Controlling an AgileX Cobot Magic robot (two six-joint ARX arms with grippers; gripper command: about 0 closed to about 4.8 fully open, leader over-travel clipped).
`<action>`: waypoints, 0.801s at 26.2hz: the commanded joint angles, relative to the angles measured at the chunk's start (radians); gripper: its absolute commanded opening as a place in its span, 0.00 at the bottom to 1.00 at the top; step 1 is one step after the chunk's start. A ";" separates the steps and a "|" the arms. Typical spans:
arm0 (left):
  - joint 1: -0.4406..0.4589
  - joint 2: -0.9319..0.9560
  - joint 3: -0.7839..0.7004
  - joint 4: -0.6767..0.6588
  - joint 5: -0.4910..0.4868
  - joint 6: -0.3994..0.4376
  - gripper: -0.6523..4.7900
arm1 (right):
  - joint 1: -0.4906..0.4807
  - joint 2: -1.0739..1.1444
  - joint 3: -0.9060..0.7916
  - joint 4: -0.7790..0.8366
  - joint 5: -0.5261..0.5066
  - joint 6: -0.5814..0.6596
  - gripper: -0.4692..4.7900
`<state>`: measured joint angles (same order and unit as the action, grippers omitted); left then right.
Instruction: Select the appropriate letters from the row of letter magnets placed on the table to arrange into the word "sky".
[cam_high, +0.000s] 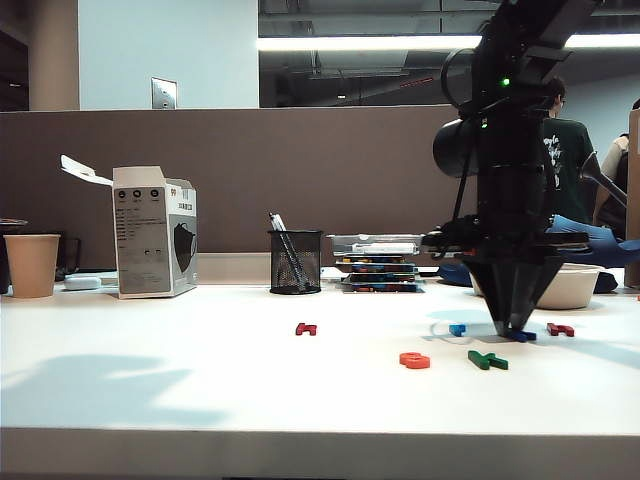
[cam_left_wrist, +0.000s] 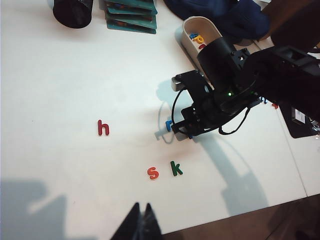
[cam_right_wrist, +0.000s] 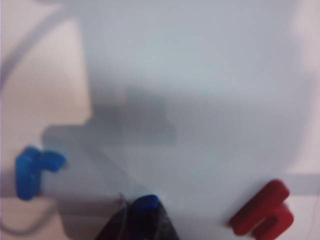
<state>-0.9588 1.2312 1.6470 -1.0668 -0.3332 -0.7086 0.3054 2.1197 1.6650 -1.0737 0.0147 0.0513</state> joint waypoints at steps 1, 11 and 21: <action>0.000 -0.002 0.002 0.006 -0.003 0.001 0.11 | 0.000 0.019 -0.018 -0.072 -0.003 0.001 0.22; 0.000 -0.002 0.002 0.006 -0.003 0.001 0.11 | 0.001 -0.014 -0.019 -0.121 -0.040 0.001 0.22; 0.000 -0.002 0.002 0.006 -0.003 0.001 0.11 | 0.001 -0.137 -0.204 -0.074 -0.053 0.010 0.22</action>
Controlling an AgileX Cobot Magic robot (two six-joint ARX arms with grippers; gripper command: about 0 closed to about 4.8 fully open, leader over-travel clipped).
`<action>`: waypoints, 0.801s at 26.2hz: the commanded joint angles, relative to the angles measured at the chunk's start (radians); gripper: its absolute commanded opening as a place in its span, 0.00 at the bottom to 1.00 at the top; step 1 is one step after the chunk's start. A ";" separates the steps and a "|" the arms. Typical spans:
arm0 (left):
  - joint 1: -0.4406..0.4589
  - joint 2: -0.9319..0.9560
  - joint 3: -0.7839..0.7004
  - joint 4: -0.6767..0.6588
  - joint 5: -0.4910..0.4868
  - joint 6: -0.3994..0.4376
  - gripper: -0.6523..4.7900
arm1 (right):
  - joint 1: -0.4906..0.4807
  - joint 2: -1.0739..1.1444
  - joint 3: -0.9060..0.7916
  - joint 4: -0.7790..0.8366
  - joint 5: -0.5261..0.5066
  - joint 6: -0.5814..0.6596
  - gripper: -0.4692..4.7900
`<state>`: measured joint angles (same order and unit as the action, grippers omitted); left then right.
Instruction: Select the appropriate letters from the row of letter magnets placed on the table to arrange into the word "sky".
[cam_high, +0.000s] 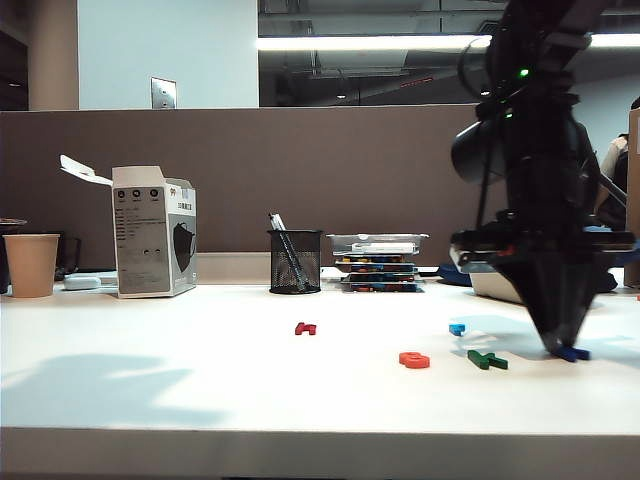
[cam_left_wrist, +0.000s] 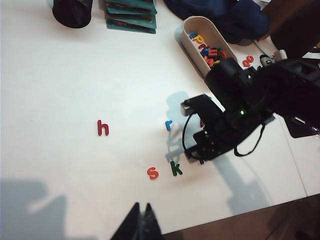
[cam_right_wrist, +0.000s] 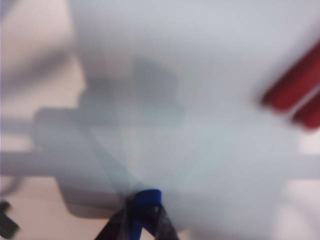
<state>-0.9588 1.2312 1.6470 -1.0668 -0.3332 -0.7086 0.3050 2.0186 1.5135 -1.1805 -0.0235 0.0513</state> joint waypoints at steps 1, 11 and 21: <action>0.000 -0.002 0.002 0.006 -0.003 0.001 0.11 | 0.002 -0.045 -0.071 0.042 -0.026 0.014 0.22; 0.000 -0.002 0.002 0.006 -0.003 0.001 0.11 | 0.028 -0.095 -0.152 0.103 -0.084 0.032 0.23; 0.000 -0.002 0.002 0.006 -0.003 0.001 0.11 | 0.034 -0.096 -0.151 0.155 -0.093 0.032 0.24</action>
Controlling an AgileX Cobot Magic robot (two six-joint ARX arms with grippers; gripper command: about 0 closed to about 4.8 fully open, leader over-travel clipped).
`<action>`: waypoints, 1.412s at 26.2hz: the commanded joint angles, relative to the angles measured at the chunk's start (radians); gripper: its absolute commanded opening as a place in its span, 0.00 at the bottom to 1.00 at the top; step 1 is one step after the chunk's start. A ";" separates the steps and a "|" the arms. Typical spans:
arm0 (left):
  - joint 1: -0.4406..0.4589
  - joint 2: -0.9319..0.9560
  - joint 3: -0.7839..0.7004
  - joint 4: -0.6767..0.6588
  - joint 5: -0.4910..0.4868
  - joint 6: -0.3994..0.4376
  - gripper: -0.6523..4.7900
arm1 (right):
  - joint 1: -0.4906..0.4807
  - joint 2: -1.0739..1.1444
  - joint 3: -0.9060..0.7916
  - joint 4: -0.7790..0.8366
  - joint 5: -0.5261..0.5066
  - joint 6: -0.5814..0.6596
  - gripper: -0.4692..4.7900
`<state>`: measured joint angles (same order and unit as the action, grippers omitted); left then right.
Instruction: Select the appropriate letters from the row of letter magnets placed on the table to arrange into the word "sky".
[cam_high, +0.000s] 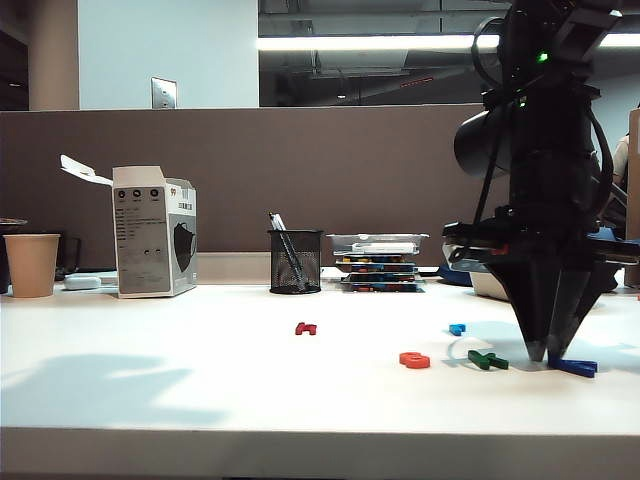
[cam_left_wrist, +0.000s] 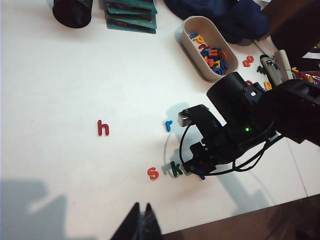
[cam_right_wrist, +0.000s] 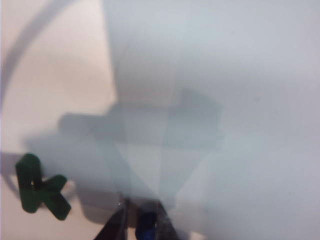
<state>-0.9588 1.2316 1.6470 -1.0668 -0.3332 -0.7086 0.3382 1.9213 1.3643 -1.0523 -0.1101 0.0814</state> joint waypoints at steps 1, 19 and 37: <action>0.000 -0.002 0.002 0.006 -0.003 0.001 0.11 | 0.005 0.002 -0.002 0.016 -0.039 0.002 0.23; 0.000 -0.003 0.002 0.006 -0.003 0.001 0.11 | 0.008 -0.035 -0.002 -0.077 -0.130 0.000 0.23; 0.000 -0.003 0.002 0.006 -0.003 0.001 0.11 | 0.003 -0.092 -0.004 -0.140 0.043 0.001 0.08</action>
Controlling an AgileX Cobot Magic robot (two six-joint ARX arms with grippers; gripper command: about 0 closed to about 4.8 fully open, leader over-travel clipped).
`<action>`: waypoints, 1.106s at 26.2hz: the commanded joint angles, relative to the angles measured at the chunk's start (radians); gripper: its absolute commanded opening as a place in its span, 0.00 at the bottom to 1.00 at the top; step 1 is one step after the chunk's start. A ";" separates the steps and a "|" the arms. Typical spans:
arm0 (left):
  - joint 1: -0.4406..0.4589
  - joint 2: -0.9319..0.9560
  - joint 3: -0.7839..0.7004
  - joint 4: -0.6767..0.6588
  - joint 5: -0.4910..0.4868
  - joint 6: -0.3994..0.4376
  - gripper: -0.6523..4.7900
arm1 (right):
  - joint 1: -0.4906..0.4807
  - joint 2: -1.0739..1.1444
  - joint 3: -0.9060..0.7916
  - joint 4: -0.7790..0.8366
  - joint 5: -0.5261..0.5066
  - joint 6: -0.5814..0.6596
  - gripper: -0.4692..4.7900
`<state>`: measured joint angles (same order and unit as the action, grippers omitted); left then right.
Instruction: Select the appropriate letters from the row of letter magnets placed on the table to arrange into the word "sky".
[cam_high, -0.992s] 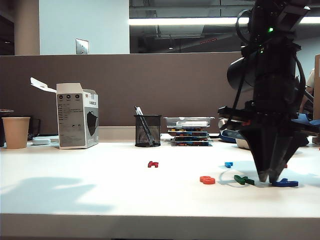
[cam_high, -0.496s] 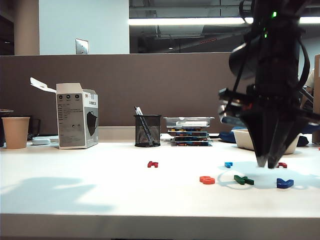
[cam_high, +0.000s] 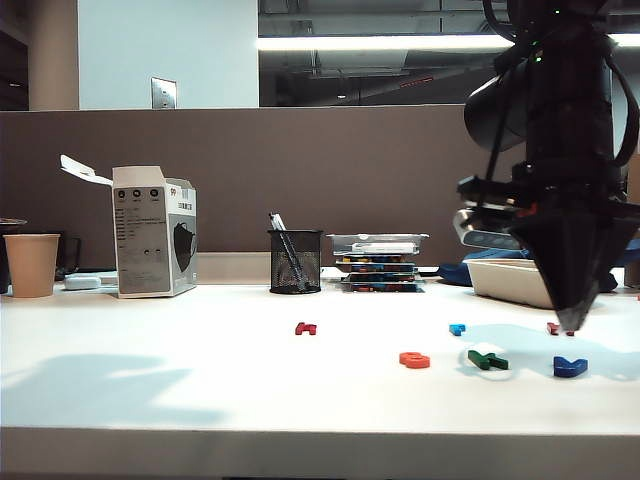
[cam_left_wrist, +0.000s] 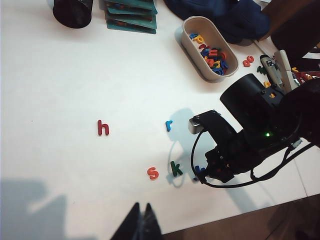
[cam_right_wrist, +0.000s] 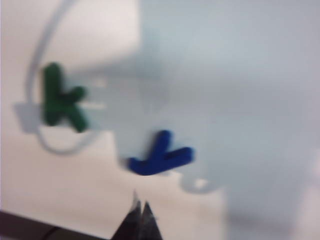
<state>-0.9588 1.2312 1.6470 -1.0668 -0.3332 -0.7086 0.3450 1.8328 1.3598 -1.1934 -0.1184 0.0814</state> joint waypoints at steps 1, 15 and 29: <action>0.000 -0.002 0.002 0.006 -0.003 0.001 0.11 | -0.005 -0.003 0.000 0.001 0.059 0.001 0.08; 0.000 -0.002 0.002 0.006 -0.003 0.001 0.11 | -0.016 0.000 -0.120 0.095 0.035 0.000 0.08; 0.000 -0.002 0.002 0.006 -0.003 0.001 0.11 | -0.021 -0.005 -0.116 0.187 0.188 0.028 0.08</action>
<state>-0.9588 1.2312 1.6470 -1.0668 -0.3332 -0.7090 0.3275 1.8309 1.2423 -1.0046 -0.0071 0.0864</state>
